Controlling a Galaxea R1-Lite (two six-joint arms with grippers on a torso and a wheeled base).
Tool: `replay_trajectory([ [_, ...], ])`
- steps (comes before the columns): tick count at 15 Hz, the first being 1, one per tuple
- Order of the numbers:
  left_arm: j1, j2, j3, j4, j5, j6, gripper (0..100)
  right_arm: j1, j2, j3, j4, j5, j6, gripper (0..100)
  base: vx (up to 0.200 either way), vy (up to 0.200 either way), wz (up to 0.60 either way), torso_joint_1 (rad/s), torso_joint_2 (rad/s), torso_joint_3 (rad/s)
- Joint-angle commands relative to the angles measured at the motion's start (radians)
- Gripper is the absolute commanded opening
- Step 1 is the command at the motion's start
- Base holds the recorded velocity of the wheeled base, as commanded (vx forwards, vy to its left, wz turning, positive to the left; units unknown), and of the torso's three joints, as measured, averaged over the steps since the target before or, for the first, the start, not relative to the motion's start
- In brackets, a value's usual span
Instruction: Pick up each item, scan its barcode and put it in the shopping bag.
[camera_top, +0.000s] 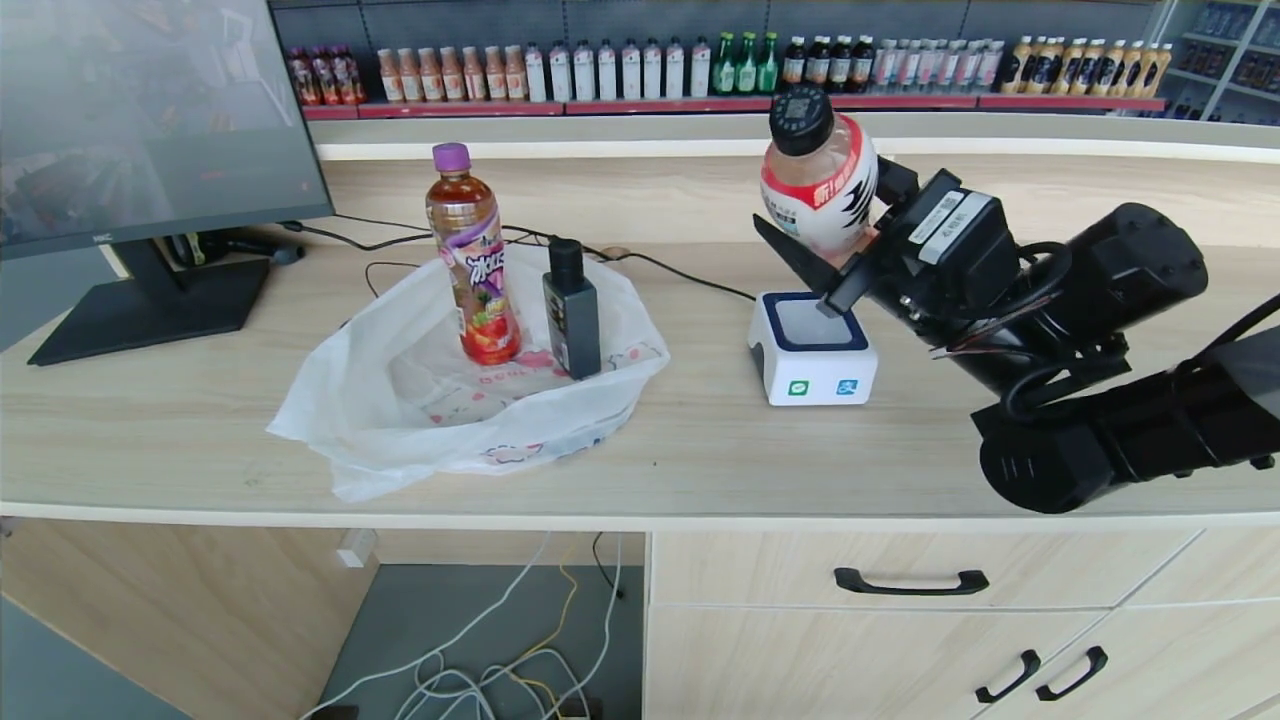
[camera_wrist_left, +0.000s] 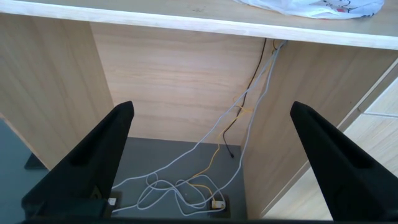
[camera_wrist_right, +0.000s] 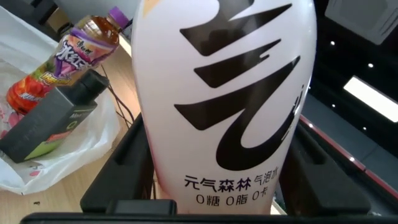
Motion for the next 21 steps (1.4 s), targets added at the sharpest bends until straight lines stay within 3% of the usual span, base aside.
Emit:
replay_trajectory([
  [1, 0.0, 0.0, 0.0, 0.0, 0.0, 0.0, 100, 0.024, -0.093, 0.068, -0.002, -0.034, 0.028, 0, 0.0, 0.0, 0.0, 0.0, 0.0, 0.0],
  [7, 0.0, 0.0, 0.0, 0.0, 0.0, 0.0, 100, 0.032, -0.246, 0.266, -0.002, -0.162, 0.164, 0, 0.0, 0.0, 0.0, 0.0, 0.0, 0.0],
  [13, 0.0, 0.0, 0.0, 0.0, 0.0, 0.0, 100, 0.046, -0.365, 0.383, -0.002, -0.404, 0.439, 0, 0.0, 0.0, 0.0, 0.0, 0.0, 0.0],
  [21, -0.001, 0.0, 0.0, 0.0, -0.002, 0.004, 100, 0.055, -0.417, 0.527, -0.002, -0.587, 0.568, 0, 0.0, 0.0, 0.0, 0.0, 0.0, 0.0],
])
